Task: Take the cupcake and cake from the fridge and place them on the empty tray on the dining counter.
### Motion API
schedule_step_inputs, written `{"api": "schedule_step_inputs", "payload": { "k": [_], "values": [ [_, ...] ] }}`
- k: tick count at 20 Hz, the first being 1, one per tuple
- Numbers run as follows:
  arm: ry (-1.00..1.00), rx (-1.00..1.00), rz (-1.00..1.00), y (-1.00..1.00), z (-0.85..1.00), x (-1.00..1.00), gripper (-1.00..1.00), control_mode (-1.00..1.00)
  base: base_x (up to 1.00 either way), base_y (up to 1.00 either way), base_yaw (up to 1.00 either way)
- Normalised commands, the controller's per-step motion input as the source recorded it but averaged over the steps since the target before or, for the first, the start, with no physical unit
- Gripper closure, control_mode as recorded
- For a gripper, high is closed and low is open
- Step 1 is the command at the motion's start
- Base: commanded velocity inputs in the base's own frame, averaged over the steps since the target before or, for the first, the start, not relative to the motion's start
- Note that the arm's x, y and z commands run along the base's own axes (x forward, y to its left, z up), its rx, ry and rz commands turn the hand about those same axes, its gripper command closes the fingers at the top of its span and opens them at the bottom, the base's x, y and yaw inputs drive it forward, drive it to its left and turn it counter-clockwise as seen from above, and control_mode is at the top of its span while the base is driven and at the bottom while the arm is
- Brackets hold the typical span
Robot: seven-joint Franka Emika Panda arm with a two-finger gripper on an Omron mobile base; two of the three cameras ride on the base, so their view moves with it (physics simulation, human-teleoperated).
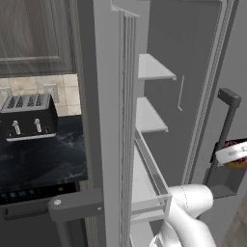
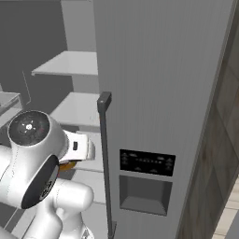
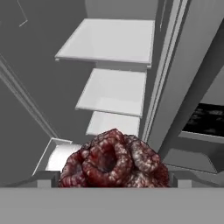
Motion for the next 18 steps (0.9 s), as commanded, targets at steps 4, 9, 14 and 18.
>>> {"api": "schedule_step_inputs", "payload": {
  "k": [4,9,14,18],
  "values": [
    [-0.02,0.00,0.00,-0.23,0.06,-0.73,1.00,1.00,-0.24,-0.04,0.00],
    [0.00,0.00,0.00,0.00,0.00,0.00,1.00,1.00,-0.96,-0.03,0.00],
    [0.00,0.00,0.00,0.00,0.00,0.00,1.00,1.00,-0.73,0.02,0.01],
    [0.00,0.00,0.00,0.00,0.00,0.00,1.00,1.00,-0.60,0.31,0.10]
  ]
}}
